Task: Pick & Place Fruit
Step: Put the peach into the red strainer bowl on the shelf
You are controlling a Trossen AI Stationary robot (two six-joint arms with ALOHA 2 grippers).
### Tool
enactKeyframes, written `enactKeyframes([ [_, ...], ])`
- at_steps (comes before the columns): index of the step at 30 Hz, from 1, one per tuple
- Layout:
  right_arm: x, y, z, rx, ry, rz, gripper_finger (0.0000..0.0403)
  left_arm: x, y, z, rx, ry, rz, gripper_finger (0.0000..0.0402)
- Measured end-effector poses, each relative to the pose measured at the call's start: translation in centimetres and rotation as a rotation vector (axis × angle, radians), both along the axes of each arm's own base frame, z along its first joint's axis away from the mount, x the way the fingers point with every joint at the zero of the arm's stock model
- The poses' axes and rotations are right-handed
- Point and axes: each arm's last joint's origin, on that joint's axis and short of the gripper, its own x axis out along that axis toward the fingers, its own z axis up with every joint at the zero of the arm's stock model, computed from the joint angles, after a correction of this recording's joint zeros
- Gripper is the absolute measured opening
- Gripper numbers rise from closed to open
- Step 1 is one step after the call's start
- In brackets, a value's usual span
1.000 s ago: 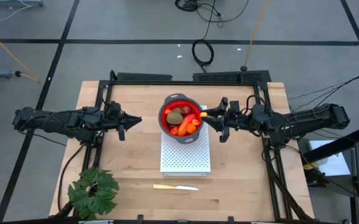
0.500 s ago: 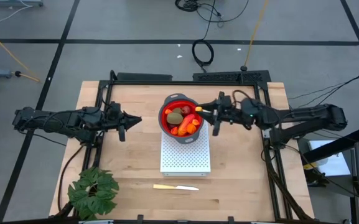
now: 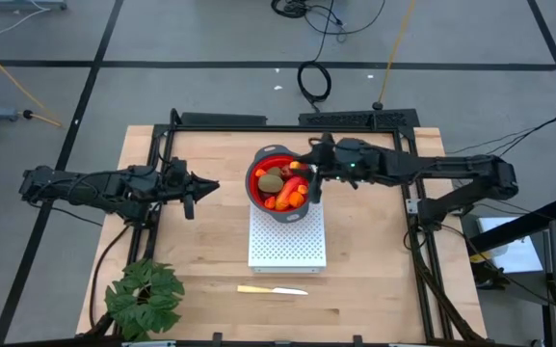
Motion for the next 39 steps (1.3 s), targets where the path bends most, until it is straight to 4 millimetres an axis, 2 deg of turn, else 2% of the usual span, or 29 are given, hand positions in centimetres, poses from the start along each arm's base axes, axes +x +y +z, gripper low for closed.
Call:
enactKeyframes([
  [6, 1.3, 0.1, -1.5, 0.005, 0.071, 0.063, 0.0125, 0.0, 0.0, 0.0, -0.001, -0.001, 0.001, 0.0021],
  [15, 0.5, 0.4, -2.0, 0.024, 0.161, 0.088, 0.0125, 0.0, 0.0, -0.1, 0.006, 0.007, -0.002, 0.0021],
  [23, 0.7, 0.4, -2.4, -0.007, 0.192, 0.104, 0.0126, 0.0, 0.0, -0.1, 0.010, 0.009, -0.002, 0.0021],
  [39, 0.7, 0.1, -2.4, 0.019, 0.182, 0.160, 0.0126, 0.0, 0.0, -0.1, 0.007, 0.008, -0.002, 0.0021],
])
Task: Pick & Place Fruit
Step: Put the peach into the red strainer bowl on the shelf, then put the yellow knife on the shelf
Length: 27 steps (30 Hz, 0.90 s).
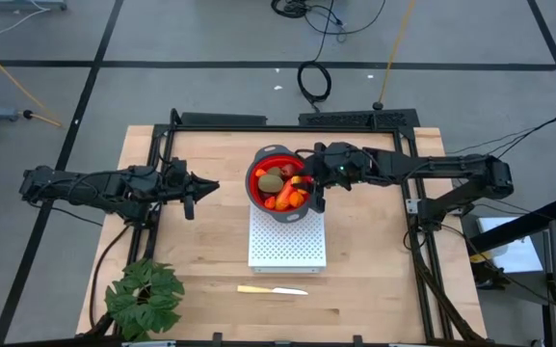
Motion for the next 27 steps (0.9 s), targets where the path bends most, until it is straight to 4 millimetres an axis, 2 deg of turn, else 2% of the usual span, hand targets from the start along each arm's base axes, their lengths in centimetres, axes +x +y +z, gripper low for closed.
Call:
enactKeyframes([
  [6, 0.0, 0.0, 0.0, -0.003, 0.000, 0.001, 0.0128, 0.0, 0.0, 0.0, -0.001, -0.001, 0.000, 0.0021],
  [19, 0.1, 0.1, 0.4, -0.022, -0.040, 0.013, 0.0171, 0.0, 0.0, 0.0, -0.007, -0.002, 0.002, 0.0021],
  [23, -0.9, 1.3, 2.0, -0.083, -0.108, 0.077, 0.0144, 0.0, 0.0, 0.0, -0.007, -0.002, -0.001, 0.0021],
  [27, -2.2, 2.5, 2.8, -0.081, -0.097, 0.117, 0.0079, 0.0, 0.0, 0.0, -0.003, -0.001, -0.002, 0.0021],
])
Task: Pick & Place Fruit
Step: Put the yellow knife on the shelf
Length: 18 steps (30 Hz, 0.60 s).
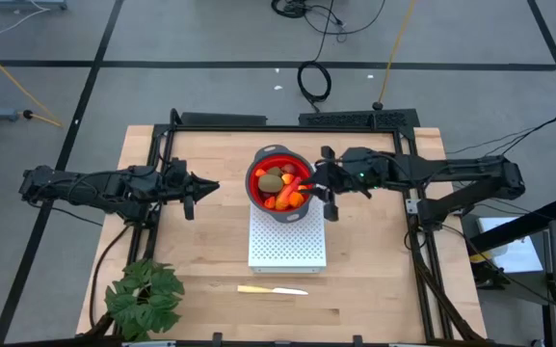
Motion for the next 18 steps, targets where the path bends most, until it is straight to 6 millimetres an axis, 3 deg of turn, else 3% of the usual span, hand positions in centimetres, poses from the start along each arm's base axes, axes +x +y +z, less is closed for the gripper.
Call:
enactKeyframes([
  [4, -1.2, 0.6, 0.3, 0.006, 0.037, 0.016, 0.0011, 0.0, 0.0, 0.0, 0.044, 0.008, -0.011, 0.0021],
  [18, -4.6, 0.8, 2.6, 0.064, -0.021, 0.001, 0.0001, 0.1, -0.1, 0.4, 0.139, -0.013, -0.075, 0.0021],
])
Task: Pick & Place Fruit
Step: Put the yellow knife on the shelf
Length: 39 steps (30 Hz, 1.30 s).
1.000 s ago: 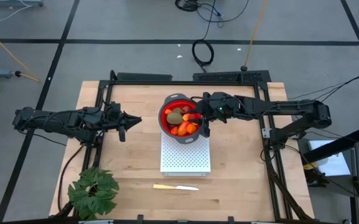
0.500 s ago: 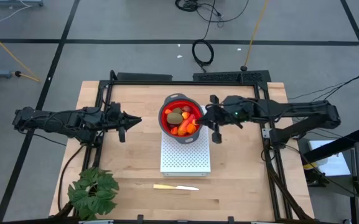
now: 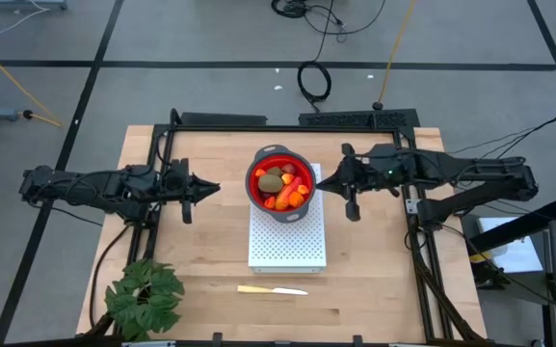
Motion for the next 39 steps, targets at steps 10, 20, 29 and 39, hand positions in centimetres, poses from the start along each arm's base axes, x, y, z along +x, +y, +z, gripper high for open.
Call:
enactKeyframes([
  [10, -2.2, 0.0, -1.9, 0.063, -0.155, -0.020, 0.0001, 1.0, -0.8, 1.0, -0.023, -0.045, -0.136, 0.0021],
  [20, -6.5, -0.1, -6.3, 0.158, -0.297, -0.040, 0.0000, 4.6, -2.2, 3.1, 0.008, 0.035, -0.190, 0.0021],
  [29, -10.1, -0.1, -8.6, 0.127, -0.399, -0.024, 0.0000, 8.8, -4.8, 5.5, 0.034, 0.234, -0.246, 0.0006],
  [39, -12.0, -0.1, -9.4, 0.015, -0.461, 0.001, 0.0000, 12.5, -10.0, 8.0, 0.107, 0.418, -0.319, 0.0001],
])
